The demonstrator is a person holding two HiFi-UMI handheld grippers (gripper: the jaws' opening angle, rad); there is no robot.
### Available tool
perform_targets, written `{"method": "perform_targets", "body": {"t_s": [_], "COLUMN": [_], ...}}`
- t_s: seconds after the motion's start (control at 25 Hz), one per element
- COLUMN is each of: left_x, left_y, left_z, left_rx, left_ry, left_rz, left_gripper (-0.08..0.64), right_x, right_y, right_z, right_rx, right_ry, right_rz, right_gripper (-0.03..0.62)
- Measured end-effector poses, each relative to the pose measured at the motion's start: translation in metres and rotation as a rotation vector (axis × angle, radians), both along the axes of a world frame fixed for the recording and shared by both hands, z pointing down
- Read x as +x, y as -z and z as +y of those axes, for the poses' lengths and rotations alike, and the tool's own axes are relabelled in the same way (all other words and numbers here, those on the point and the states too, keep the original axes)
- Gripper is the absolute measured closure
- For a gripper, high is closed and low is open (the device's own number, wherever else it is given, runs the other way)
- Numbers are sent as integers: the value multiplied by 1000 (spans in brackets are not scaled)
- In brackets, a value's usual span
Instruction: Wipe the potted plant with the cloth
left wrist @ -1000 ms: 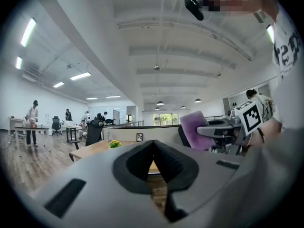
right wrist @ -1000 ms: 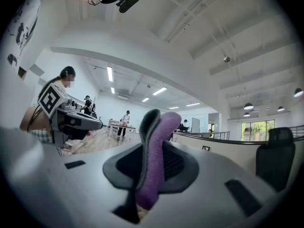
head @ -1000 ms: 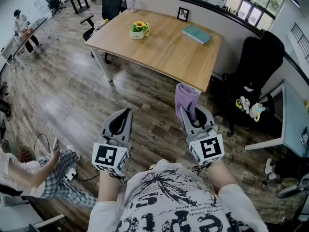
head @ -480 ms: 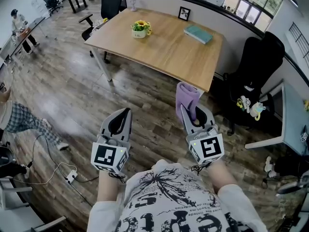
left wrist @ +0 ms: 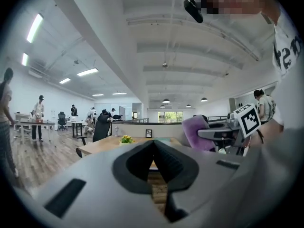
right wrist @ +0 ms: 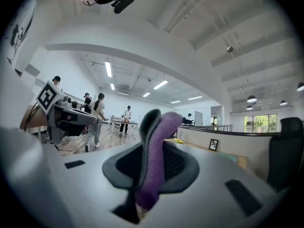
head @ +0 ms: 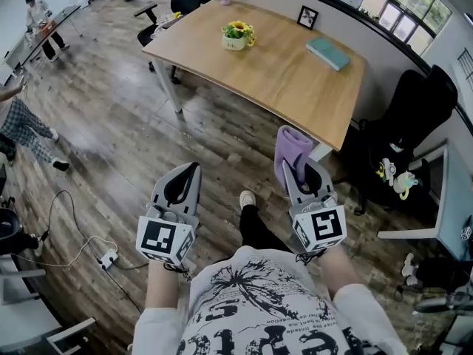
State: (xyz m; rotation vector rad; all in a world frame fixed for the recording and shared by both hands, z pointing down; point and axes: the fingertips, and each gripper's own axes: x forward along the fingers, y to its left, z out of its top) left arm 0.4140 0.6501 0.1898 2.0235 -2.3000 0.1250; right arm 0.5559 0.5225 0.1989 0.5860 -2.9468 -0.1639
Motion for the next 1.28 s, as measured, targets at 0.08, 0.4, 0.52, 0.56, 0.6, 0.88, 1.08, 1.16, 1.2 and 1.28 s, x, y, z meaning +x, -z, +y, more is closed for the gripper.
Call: {"method": "perform_targets", "body": {"t_s": [0.08,0.4,0.52,0.56,0.6,0.88,1.08,1.16,1.2,1.28], "left_x": [-23,-129,-174,-187,-198,-255,-296,-312,-320,-338], "left_y": [-4,-15,-10,-9,-9,-20,-32,-35,-36,-40], "left_z": [-13,-122,-176,-194,-211,-300,-354,-378,-391,-416], "left_rx": [-8,-28,-25,-24,-23,-36,-65,-69,-70,-73], "left_ry": [27,104,114,117,117,87,41,1,-21,-58], "left_rz": [-8,-10,-3,-3,-3,17,20,22,20,17], "left_gripper": [557,557,557,557,557,557,557,557,556,556], "right_x": [-24,-137,-179,-191,-202,-256,-285,-297,-304,-321], "right_y": [-4,-17,-12,-10,-9,-23,-36,-39,-41,-47], "right_z": [-17,-142,-200,-219,-237,-329,-377,-394,-402,-417], "right_rx": [-2,-49,-53,-54,-56,-84,-106,-115,-118,-123], "right_ry": [17,67,60,56,51,-2,-61,-91,-104,-126], "right_rz": [-4,-22,-29,-32,-34,3,29,34,37,44], "right_gripper": [520,520,520,520,520,520,518,518,518,518]}}
